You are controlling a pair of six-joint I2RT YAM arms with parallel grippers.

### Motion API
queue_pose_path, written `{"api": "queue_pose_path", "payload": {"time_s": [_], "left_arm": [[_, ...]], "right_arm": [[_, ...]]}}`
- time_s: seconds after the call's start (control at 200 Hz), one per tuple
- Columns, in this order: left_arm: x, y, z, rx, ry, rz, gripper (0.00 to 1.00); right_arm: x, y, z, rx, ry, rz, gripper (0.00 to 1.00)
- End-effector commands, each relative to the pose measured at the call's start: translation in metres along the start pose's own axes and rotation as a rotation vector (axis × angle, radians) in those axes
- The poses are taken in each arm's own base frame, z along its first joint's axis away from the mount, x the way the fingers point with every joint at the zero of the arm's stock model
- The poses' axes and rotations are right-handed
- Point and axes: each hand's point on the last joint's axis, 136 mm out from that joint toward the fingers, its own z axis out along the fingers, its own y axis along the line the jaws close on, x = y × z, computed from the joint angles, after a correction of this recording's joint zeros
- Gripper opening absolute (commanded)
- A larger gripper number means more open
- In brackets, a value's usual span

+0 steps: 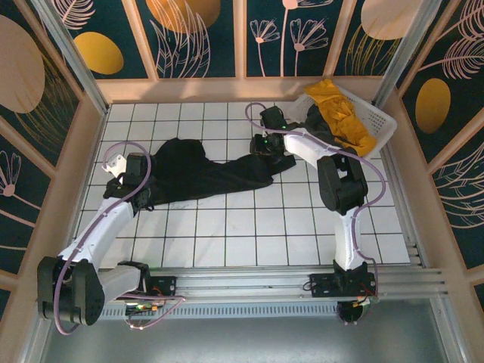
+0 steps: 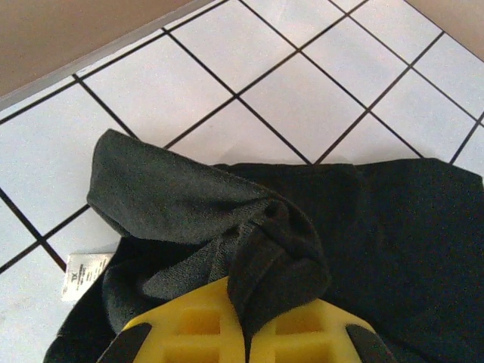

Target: Fold and stack the t-shirts

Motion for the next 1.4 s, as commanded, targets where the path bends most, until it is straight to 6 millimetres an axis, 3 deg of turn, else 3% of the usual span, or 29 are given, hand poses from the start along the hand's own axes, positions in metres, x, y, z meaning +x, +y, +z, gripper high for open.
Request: {"api": "queue_pose_path", "payload": {"time_s": [0.0, 0.245, 0.5, 0.651, 0.861, 1.061, 1.151, 1.256, 1.341, 1.396], "left_arm": [[-0.008, -0.009, -0.001, 0.023, -0.012, 0.002, 0.00], [-0.009, -0.013, 0.001, 0.027, -0.005, 0.007, 0.00], [-0.008, -0.011, -0.001, 0.029, -0.003, 0.011, 0.00], [-0.008, -0.014, -0.002, 0.044, 0.001, 0.019, 0.00], [-0.013, -0.029, -0.001, 0.086, 0.009, 0.028, 0.00], [-0.037, -0.058, -0.002, 0.143, -0.032, 0.025, 0.00], [-0.057, -0.077, -0.003, 0.165, -0.067, 0.031, 0.00], [-0.101, -0.106, -0.015, 0.198, -0.150, 0.010, 0.00], [-0.132, -0.117, -0.031, 0.211, -0.216, -0.030, 0.00], [-0.144, -0.117, -0.042, 0.222, -0.248, -0.063, 0.00]], "right_arm": [[0.009, 0.008, -0.004, -0.022, 0.020, -0.046, 0.39], [0.011, 0.008, 0.002, -0.016, 0.039, -0.051, 0.28], [0.015, 0.008, -0.009, -0.008, 0.028, -0.044, 0.00], [0.003, 0.007, -0.026, 0.008, -0.021, -0.026, 0.00], [-0.034, 0.005, -0.051, -0.003, -0.097, 0.022, 0.00], [-0.095, 0.005, -0.084, -0.038, -0.215, 0.062, 0.00], [-0.131, 0.009, -0.105, -0.071, -0.285, 0.073, 0.00], [-0.168, 0.018, -0.142, -0.119, -0.387, 0.075, 0.00], [-0.185, 0.024, -0.181, -0.150, -0.473, 0.079, 0.00], [-0.184, 0.027, -0.205, -0.160, -0.515, 0.078, 0.00]]}}
